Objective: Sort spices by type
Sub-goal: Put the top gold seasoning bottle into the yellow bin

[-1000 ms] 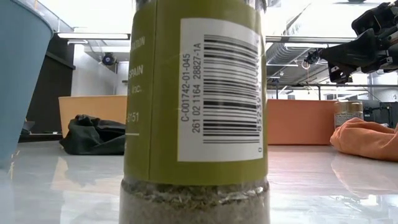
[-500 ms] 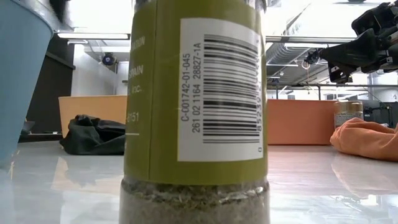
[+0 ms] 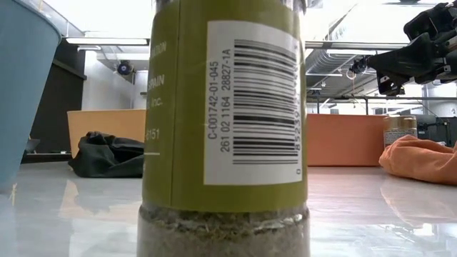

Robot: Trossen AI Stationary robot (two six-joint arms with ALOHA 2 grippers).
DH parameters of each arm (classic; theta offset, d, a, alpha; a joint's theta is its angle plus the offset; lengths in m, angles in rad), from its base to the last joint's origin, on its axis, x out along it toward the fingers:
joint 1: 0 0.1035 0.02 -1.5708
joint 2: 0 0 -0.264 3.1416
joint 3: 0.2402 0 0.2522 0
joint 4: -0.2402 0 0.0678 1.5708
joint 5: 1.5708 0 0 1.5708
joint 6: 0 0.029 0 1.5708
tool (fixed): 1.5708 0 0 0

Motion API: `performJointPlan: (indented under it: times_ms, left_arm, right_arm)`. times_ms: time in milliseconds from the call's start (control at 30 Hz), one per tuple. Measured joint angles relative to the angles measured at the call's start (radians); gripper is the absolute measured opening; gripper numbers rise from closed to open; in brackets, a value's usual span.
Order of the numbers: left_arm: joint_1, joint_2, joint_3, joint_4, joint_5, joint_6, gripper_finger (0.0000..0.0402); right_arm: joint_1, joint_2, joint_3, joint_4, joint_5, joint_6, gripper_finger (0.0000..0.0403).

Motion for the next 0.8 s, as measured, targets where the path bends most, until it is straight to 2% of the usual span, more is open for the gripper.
performJointPlan:
  times_ms: [100,167,467,667,733,800]
  left_arm:
    - [0.029,-0.003,-0.068,0.231,0.035,-0.035,0.026]
    - [0.052,-0.003,-0.089,0.297,0.038,-0.09,0.026]
    - [0.193,-0.038,-0.093,0.308,0.051,-0.202,0.026]
    - [0.295,-0.053,-0.093,0.309,-0.003,-0.336,0.026]
    - [0.314,-0.053,-0.093,0.308,-0.013,-0.384,0.026]
    - [0.326,-0.052,-0.093,0.309,-0.016,-0.414,0.026]
  right_arm:
    - [0.0,0.0,0.0,0.0,0.0,0.0,0.0]
    - [0.0,0.0,0.0,0.0,0.0,0.0,0.0]
    - [-0.002,0.0,0.0,0.002,0.015,-0.042,0.0]
    - [-0.004,0.0,0.0,0.013,0.073,-0.122,0.0]
    - [-0.004,0.0,0.0,0.047,0.074,-0.099,0.0]
    - [-0.005,0.001,0.0,0.169,0.087,0.001,0.0]
